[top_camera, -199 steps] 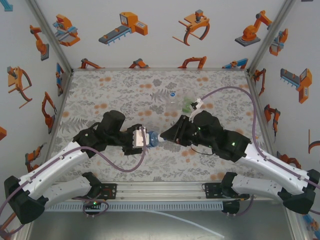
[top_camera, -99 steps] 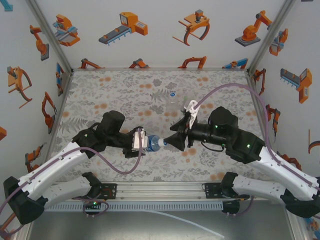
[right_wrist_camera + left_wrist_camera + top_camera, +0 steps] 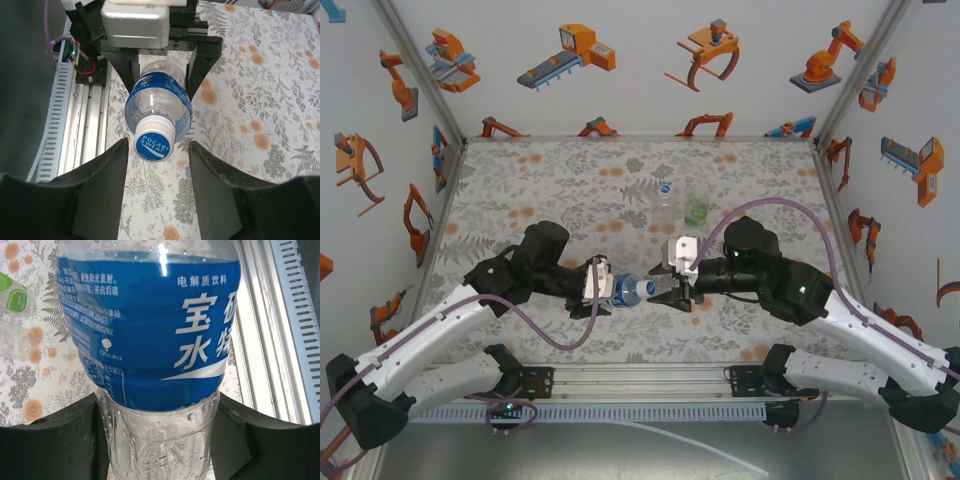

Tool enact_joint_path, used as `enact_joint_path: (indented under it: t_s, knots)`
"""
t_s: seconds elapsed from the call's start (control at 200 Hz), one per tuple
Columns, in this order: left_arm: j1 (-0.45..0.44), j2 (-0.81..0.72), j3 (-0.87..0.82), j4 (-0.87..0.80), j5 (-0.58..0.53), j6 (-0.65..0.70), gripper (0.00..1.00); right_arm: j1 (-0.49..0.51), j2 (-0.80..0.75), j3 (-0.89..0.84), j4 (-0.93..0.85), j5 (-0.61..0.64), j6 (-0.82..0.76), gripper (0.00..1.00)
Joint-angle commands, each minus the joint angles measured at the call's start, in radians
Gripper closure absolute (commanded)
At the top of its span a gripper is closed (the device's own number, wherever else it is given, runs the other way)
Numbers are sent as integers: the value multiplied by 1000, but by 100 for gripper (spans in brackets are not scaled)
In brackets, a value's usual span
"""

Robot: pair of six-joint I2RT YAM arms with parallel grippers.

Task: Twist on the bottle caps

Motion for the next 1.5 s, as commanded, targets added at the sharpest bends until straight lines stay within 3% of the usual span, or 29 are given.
enact_joint_path:
  t_s: [0.0, 0.195, 0.391, 0.466, 0.661, 0.796, 0.896, 1.066, 1.222, 1.497]
  knots:
    - [-4, -4, 33, -20, 37, 5, 100, 2, 1, -8, 51, -25, -26, 54]
    - [-3, 1, 33, -19, 38, 7, 100, 3, -2, -22, 81, -31, -3, 64]
    - [-3, 13, 31, -17, 31, 8, 100, 7, -3, -58, 150, -4, 138, 90]
    - [-3, 20, 30, -8, 27, 6, 100, 12, -3, -80, 196, 63, 269, 100]
    - [-3, 39, 29, -2, -3, 7, 100, 65, 6, -101, 252, 295, 690, 100]
    - [-3, 40, 21, 10, -24, 5, 100, 82, 51, -40, 100, 493, 1091, 100]
    - [-4, 41, 14, 21, -30, 2, 100, 82, 84, -9, -2, 557, 1320, 100]
    - [-3, 44, 12, 30, -54, -7, 98, 84, 98, 8, -104, 637, 1575, 100]
    - [-3, 35, 5, 32, -84, -10, 87, 86, 132, 44, -118, 637, 1588, 100]
    - [-3, 3, -24, 88, -167, -70, 45, 87, 147, 79, -168, 692, 1469, 100]
